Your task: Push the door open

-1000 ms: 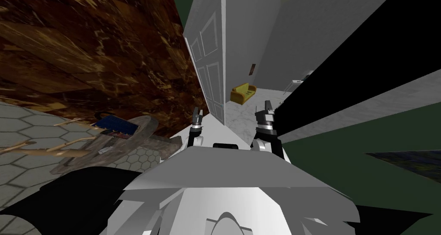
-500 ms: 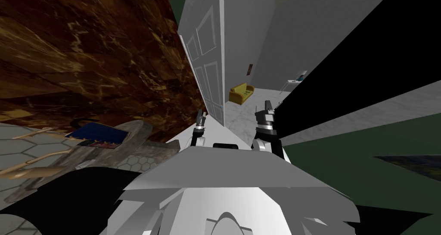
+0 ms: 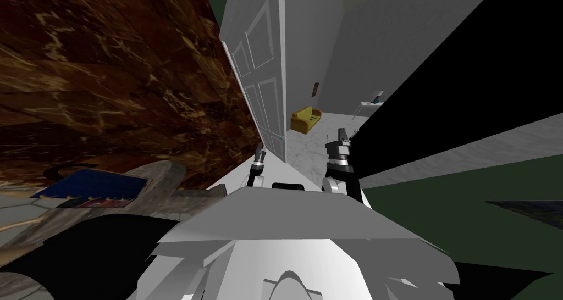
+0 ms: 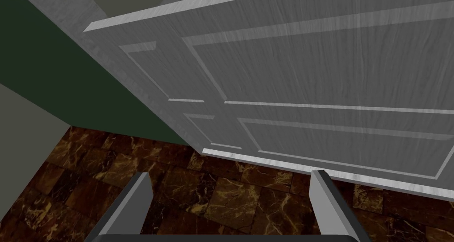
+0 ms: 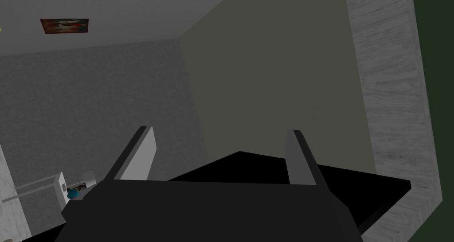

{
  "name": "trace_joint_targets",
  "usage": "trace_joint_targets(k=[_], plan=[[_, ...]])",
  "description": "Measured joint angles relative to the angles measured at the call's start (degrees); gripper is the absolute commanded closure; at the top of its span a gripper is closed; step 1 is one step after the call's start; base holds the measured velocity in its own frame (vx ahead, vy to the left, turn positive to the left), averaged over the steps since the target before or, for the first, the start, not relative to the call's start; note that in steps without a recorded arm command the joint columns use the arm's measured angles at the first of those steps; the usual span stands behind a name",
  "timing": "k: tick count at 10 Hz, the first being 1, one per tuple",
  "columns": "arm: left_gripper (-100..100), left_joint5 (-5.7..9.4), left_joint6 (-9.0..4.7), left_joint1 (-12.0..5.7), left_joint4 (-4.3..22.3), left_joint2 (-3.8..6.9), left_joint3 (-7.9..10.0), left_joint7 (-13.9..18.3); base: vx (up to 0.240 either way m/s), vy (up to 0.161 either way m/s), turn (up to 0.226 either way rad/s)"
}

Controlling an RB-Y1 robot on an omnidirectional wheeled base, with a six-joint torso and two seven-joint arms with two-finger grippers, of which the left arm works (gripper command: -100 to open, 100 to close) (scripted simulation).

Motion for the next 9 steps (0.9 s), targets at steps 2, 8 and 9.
trace_joint_targets(k=[2, 8, 9], plan=[[-100, 0.03, -0.48, -0.5, 2.7, 0.2, -0.81, 0.16, 0.087, 0.07, -0.086], [-100, 0.0, -1.93, -2.78, 11.49, 0.33, -3.28, 0.53, 0.087, 0.071, -0.088], [-100, 0.05, -1.89, -3.11, 12.51, 0.53, -3.63, 0.74, 0.077, 0.072, -0.106]])
